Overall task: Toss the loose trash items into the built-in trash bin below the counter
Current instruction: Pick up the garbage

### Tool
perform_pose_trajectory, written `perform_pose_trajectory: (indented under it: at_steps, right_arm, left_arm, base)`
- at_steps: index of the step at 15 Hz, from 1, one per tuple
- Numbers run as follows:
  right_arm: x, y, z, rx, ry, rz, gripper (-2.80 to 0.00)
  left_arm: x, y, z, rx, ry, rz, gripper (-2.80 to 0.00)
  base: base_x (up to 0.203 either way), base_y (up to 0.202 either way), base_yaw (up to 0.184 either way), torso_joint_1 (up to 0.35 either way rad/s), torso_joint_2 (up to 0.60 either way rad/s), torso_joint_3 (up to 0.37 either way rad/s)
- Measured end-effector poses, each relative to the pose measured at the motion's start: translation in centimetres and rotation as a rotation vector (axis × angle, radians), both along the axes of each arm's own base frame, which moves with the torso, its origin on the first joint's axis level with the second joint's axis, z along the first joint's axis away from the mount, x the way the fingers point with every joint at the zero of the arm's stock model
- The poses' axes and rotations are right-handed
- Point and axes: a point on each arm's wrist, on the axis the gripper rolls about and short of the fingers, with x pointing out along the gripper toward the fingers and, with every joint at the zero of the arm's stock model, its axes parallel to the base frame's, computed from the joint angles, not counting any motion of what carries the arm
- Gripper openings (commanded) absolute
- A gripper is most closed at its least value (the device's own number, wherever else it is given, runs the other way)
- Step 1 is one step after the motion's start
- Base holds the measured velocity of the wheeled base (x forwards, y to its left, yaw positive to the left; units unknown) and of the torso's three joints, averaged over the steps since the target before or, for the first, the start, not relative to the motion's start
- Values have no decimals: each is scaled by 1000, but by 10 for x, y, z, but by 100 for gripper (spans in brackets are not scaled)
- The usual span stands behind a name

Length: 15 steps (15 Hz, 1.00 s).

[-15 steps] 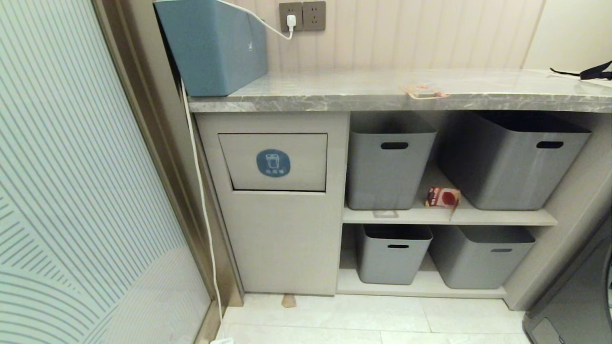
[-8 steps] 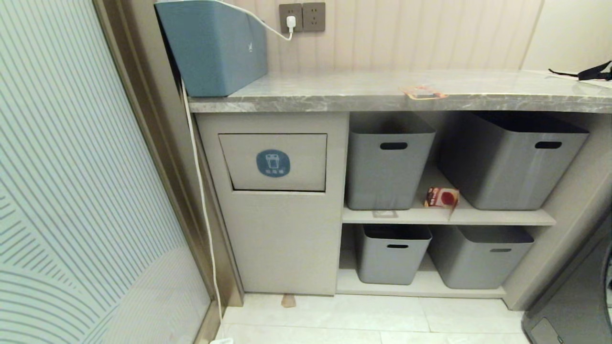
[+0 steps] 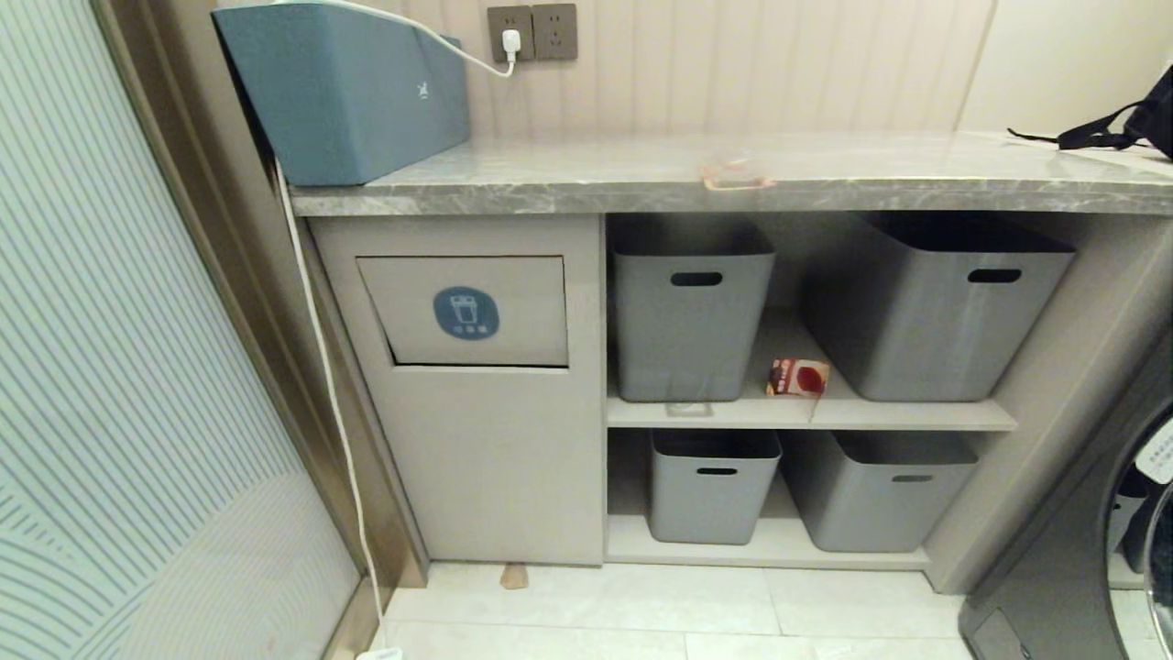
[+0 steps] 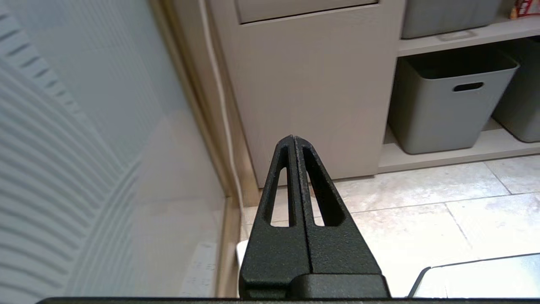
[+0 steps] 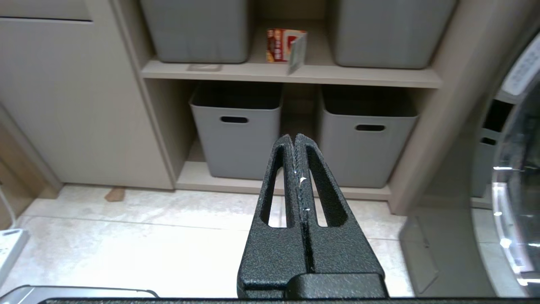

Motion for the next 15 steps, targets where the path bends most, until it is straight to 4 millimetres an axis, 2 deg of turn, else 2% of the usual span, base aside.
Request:
perform_pose_trajectory:
  at_steps: [15]
  right_arm:
    - [0, 0, 0, 0, 0, 0, -280]
  left_arm:
    - [0, 0, 0, -2, 0, 3, -280]
  base:
    - [0, -193, 2, 3, 3, 1]
